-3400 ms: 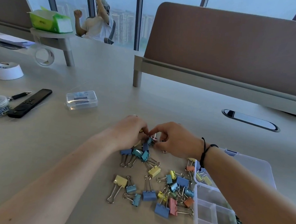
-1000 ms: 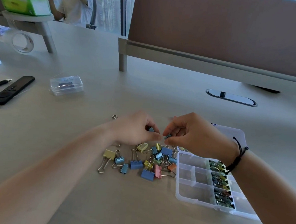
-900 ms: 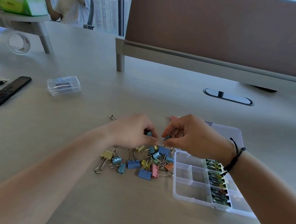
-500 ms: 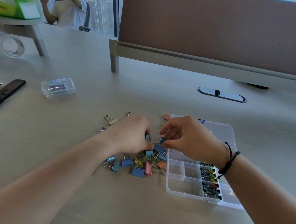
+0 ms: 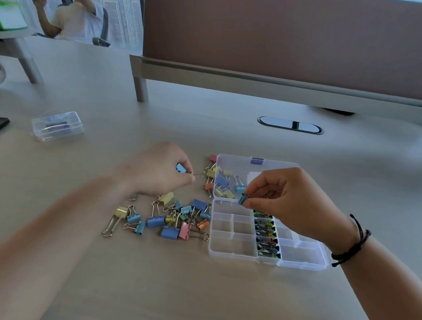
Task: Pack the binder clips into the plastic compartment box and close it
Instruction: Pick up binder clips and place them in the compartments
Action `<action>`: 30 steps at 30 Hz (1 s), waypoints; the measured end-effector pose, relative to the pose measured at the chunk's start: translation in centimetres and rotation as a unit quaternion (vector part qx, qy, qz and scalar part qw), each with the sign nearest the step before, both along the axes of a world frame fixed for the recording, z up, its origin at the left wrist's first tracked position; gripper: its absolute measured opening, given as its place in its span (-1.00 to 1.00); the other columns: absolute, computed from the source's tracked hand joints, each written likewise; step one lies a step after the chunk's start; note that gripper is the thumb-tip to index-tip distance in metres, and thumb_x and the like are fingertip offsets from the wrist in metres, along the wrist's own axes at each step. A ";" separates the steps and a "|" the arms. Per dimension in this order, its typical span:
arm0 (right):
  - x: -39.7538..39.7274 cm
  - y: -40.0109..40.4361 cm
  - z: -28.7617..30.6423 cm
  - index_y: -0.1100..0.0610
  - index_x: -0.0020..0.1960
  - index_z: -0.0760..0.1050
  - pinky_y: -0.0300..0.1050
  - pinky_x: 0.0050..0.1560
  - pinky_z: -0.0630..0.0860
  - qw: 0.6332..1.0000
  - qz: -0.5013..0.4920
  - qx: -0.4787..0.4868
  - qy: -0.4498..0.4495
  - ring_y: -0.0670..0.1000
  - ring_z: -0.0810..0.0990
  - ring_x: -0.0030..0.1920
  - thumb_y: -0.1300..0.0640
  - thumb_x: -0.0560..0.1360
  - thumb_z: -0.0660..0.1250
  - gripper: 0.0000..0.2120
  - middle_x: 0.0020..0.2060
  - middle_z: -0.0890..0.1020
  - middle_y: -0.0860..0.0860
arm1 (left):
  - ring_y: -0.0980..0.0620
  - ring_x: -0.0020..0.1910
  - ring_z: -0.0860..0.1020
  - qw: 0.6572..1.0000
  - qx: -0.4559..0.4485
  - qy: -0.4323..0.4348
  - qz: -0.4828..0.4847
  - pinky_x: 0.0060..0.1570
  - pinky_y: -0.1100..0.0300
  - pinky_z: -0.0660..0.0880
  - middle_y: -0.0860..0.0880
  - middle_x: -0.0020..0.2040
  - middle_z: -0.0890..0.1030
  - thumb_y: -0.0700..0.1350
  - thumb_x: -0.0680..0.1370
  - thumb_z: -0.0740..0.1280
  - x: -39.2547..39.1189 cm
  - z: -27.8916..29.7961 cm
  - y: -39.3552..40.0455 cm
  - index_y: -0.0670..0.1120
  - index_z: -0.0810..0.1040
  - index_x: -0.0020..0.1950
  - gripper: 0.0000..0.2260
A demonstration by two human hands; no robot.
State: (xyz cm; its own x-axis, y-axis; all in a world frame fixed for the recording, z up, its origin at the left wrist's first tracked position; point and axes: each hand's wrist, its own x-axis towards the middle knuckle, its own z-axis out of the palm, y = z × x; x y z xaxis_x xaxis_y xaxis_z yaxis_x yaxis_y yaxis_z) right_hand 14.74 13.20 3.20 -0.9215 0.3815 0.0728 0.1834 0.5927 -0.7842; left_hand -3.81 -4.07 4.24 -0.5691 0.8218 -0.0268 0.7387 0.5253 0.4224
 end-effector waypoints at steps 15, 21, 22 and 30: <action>1.7 -1.2 -1.9 0.01 -0.21 0.70 -0.44 -0.27 0.45 0.994 0.013 0.107 0.029 -0.20 0.59 -0.31 0.20 0.35 0.55 -0.89 -0.39 0.65 -0.16 | 0.12 -0.57 0.24 0.990 0.016 -0.098 -0.099 -0.53 0.32 0.15 0.11 -0.57 0.36 0.17 0.52 0.40 6.1 -0.6 3.0 0.10 0.69 -0.04 -0.82; 1.5 -1.3 -2.5 -0.01 -0.24 0.71 -0.38 -0.35 0.43 0.986 0.021 0.153 0.061 -0.18 0.55 -0.37 0.17 0.35 0.55 -0.91 -0.42 0.62 -0.19 | 0.11 -0.55 0.22 0.988 0.023 -0.112 -0.105 -0.51 0.28 0.16 0.04 -0.53 0.35 0.14 0.53 0.41 6.0 -1.8 2.7 0.11 0.70 -0.04 -0.85; 1.5 -1.3 -2.5 0.01 -0.24 0.71 -0.29 -0.34 0.49 0.986 0.019 0.150 0.067 -0.14 0.57 -0.37 0.17 0.35 0.55 -0.92 -0.40 0.65 -0.14 | 0.10 -0.55 0.21 0.988 0.025 -0.113 -0.104 -0.51 0.28 0.15 0.05 -0.54 0.34 0.13 0.53 0.42 5.9 -1.9 2.6 0.11 0.70 -0.04 -0.86; 1.9 -0.9 -1.9 0.10 -0.30 0.69 -0.11 -0.22 0.62 0.996 -0.035 0.052 0.059 -0.07 0.66 -0.35 0.26 0.35 0.54 -0.89 -0.37 0.70 -0.03 | 0.09 -0.44 0.33 0.987 0.052 -0.107 -0.107 -0.38 0.24 0.30 -0.16 -0.26 0.61 0.15 0.51 0.42 5.5 -2.6 2.5 0.15 0.66 -0.06 -0.89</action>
